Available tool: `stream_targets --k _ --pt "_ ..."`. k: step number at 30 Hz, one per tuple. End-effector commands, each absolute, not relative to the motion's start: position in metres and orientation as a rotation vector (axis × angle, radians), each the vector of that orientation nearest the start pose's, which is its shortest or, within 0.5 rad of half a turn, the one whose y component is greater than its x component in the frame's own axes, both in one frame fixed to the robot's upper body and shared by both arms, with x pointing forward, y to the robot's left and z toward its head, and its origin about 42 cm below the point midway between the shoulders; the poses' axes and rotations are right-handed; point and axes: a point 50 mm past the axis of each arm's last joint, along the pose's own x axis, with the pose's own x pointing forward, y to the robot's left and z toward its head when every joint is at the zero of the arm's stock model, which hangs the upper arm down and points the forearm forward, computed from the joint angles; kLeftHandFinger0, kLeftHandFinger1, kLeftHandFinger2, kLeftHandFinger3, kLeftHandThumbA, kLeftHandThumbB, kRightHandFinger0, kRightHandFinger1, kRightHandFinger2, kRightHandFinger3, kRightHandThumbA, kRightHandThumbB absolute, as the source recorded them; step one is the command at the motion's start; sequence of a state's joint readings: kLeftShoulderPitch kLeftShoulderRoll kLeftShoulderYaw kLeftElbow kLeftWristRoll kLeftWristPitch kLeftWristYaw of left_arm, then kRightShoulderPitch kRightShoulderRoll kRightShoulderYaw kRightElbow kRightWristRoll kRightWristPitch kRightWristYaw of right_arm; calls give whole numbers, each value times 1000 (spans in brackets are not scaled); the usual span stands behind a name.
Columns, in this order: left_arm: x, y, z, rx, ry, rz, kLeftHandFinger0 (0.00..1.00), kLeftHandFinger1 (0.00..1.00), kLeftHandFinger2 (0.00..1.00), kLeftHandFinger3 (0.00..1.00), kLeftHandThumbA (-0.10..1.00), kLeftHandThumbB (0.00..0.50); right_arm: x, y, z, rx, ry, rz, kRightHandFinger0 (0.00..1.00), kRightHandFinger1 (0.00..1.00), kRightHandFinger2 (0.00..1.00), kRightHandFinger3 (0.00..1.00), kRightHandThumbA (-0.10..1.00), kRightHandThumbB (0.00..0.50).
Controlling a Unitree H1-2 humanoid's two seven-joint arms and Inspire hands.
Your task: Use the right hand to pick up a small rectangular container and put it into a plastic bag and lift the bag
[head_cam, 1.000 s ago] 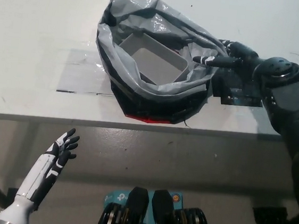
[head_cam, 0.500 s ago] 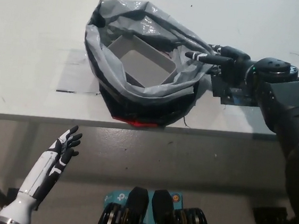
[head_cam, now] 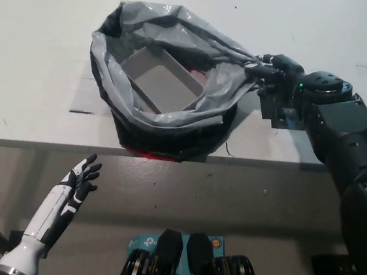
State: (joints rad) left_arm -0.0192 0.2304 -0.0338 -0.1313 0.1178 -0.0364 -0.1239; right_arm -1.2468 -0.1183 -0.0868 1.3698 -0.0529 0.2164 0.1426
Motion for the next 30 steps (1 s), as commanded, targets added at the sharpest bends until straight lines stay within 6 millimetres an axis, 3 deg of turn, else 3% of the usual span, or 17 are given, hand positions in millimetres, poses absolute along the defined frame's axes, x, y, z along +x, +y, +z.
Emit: stream_targets --k 1,2,4,7,9,10,12,13,14,16,17,18,20,22,24,27,30 --pt "294 262 154 387 -222 -184 868 912 943 1000 1000 84 594 -165 307 -192 217 145 0 374 869 584 -100 169" --pt "295 262 155 387 -220 -185 862 908 943 1000 1000 91 594 -166 307 -170 213 135 0 429 877 875 -100 165" --pt "296 262 155 390 -223 -187 859 906 942 1000 1000 92 594 -167 307 -167 210 117 0 464 898 985 -100 177" --pt "297 262 157 391 -229 -190 845 889 934 1000 1000 99 595 -167 311 -155 206 108 0 431 892 1000 -100 174" --pt "298 261 157 402 -231 -192 843 887 934 1000 1000 101 596 -168 314 -146 198 104 0 417 913 860 -100 167" --pt "298 262 158 402 -230 -193 842 885 935 1000 1000 99 597 -169 317 -144 189 108 0 385 885 652 -100 165" --pt "298 262 159 402 -229 -193 840 883 934 1000 1000 97 597 -170 321 -141 177 113 0 368 860 597 -100 165" --pt "299 262 159 400 -231 -193 839 883 934 1000 1000 96 598 -169 324 -109 171 115 0 371 868 664 -100 165" --pt "299 262 159 399 -234 -194 838 881 934 1000 1000 94 598 -168 328 -71 162 116 0 387 872 877 -100 177" --pt "300 262 160 396 -237 -193 837 880 933 1000 1000 92 600 -165 341 -10 134 131 0 417 912 905 -100 177" --pt "300 262 160 398 -234 -191 837 878 932 1000 1000 92 601 -158 361 39 97 159 0 432 916 919 -100 180" --pt "300 262 160 398 -233 -190 838 878 932 1000 1000 93 601 -156 366 51 88 165 0 424 904 902 -100 182" --pt "300 262 160 399 -231 -189 839 877 931 1000 1000 92 601 -149 386 94 59 187 0 352 820 791 -100 162" --pt "300 261 160 400 -228 -188 849 878 933 1000 1000 91 599 -139 410 126 25 214 0 345 847 768 -100 171" --pt "301 262 161 407 -233 -188 849 871 929 1000 1000 88 595 -126 444 151 -17 251 0 287 777 1000 -100 156" --pt "302 262 162 404 -238 -186 848 869 927 1000 1000 89 589 -115 472 152 -53 274 0 249 768 1000 -100 157" --pt "302 262 161 403 -239 -184 843 869 928 1000 1000 87 574 -93 522 132 -114 298 0 182 708 1000 -100 148"
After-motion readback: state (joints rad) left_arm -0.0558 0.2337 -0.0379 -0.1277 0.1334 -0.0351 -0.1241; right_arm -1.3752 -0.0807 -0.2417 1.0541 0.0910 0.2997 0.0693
